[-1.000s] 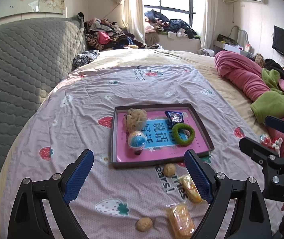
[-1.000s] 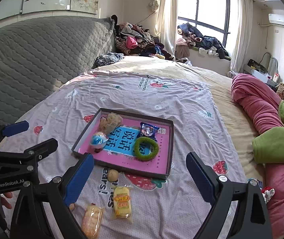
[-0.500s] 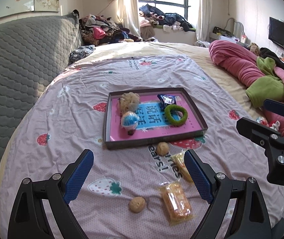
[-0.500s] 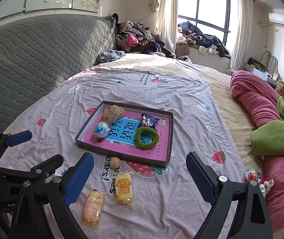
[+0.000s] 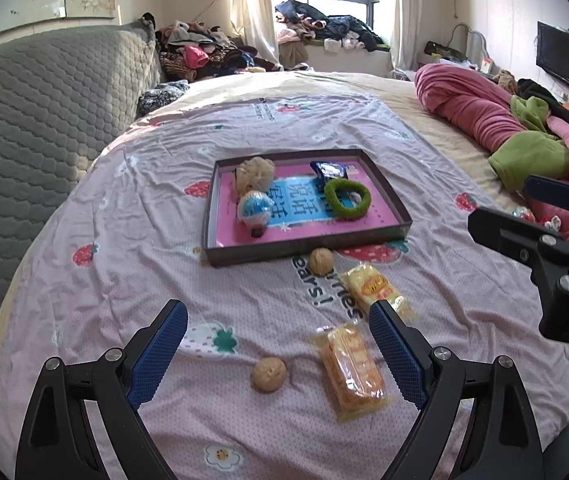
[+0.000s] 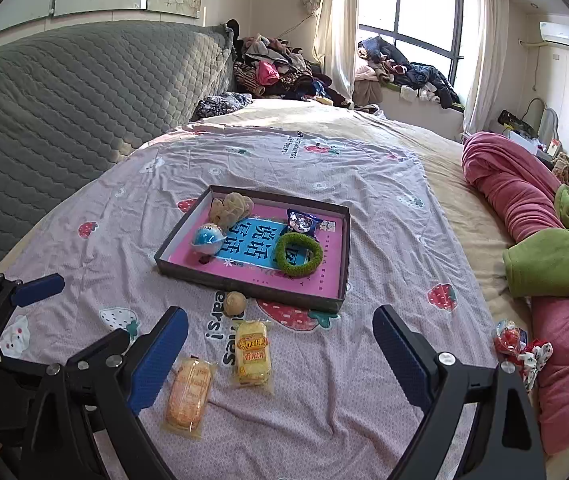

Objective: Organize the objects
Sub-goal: 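Withdraw both tools from the tray toward the round bun and yellow cake pack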

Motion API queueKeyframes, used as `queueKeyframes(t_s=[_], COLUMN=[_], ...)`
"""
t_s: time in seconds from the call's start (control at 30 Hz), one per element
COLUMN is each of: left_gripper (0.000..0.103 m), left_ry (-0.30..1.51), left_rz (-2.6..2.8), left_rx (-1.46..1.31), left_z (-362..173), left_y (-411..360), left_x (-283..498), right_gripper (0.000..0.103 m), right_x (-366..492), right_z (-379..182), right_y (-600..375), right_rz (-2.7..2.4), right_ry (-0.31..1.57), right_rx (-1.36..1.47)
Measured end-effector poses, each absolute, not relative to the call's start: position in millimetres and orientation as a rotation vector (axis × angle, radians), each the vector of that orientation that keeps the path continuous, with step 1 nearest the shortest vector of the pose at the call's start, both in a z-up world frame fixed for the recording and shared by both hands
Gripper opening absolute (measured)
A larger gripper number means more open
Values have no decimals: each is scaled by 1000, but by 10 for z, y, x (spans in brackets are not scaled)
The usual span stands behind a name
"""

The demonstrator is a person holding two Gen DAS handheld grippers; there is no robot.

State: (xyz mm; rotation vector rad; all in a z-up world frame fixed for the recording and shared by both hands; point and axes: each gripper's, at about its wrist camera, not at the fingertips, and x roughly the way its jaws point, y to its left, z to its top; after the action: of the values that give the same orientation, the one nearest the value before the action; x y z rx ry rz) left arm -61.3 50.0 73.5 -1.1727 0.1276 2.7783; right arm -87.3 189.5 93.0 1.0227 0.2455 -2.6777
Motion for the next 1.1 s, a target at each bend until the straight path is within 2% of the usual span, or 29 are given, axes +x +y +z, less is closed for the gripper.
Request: queueKeyframes(t_s=[1.1], left_gripper=[93], left_ry=[145], left_rz=[2707], left_rx=[-1264], left_z=[207], left_y=[642], left_x=[-258], right_gripper=[94], right_x=[-767], right_z=[486], right_y=[1865], right_rz=[-2634], right_ry=[261], right_rx=[1123])
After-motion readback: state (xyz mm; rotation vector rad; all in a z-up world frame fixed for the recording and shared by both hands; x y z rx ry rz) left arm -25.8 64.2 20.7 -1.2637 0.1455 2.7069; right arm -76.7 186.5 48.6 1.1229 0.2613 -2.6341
